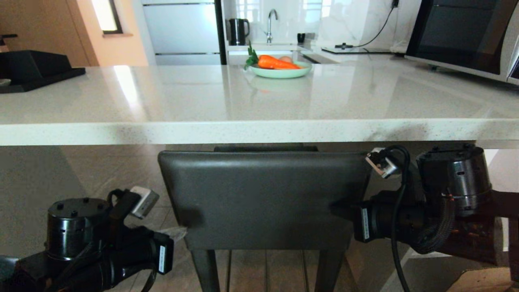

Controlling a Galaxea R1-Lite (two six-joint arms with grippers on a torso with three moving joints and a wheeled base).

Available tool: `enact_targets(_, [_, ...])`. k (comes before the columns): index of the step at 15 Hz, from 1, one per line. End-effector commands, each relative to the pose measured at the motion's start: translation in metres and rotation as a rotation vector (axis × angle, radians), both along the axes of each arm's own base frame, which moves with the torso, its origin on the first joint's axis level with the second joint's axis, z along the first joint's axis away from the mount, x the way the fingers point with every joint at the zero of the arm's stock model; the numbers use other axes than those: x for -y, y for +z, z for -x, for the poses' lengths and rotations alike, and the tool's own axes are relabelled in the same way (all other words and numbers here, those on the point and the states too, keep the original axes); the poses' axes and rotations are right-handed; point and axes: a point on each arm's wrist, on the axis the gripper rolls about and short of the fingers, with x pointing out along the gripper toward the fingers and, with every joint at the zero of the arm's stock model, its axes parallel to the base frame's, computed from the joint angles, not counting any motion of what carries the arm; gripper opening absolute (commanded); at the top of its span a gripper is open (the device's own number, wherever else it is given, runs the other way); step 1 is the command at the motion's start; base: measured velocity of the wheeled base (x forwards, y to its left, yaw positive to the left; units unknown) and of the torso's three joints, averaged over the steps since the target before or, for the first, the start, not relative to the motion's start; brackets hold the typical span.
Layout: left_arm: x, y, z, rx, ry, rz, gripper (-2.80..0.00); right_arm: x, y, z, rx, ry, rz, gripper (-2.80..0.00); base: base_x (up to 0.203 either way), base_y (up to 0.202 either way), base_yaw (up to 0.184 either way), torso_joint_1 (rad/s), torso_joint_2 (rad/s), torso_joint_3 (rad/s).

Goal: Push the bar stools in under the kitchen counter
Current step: Push the gray chair back under the dining table

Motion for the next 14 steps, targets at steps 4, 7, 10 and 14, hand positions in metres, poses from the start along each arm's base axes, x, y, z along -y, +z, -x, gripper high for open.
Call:
enact_targets(4, [-0.002, -0.003, 0.01, 0.071, -0.018, 0.031, -2.8, 0.004, -0.002, 0.008, 0.02, 0.005, -0.019, -2.8, 0.0, 0.0, 0.0, 0.0, 0.0, 0.0])
enact_targets(7, [-0.01, 0.001, 0.032, 0.105, -0.026, 0.048, -2.8, 0.017, 0.002, 0.04, 0.04, 0.046, -0.041, -2.8, 0.0, 0.0, 0.0, 0.0, 0.0, 0.0])
enact_targets(10, [-0.025, 0.022, 0.062, 0.233, -0.015, 0.113, -2.8, 0.05, 0.016, 0.077, 0.114, 0.023, -0.092, -2.8, 0.0, 0.0, 0.0, 0.0, 0.0, 0.0])
enact_targets(14, [-0.047, 0.046, 0.094, 0.35, 0.063, 0.169, -2.8, 0.103, 0.034, 0.119, 0.292, -0.158, -0.062, -2.8, 0.0, 0.0, 0.0, 0.0, 0.0, 0.0])
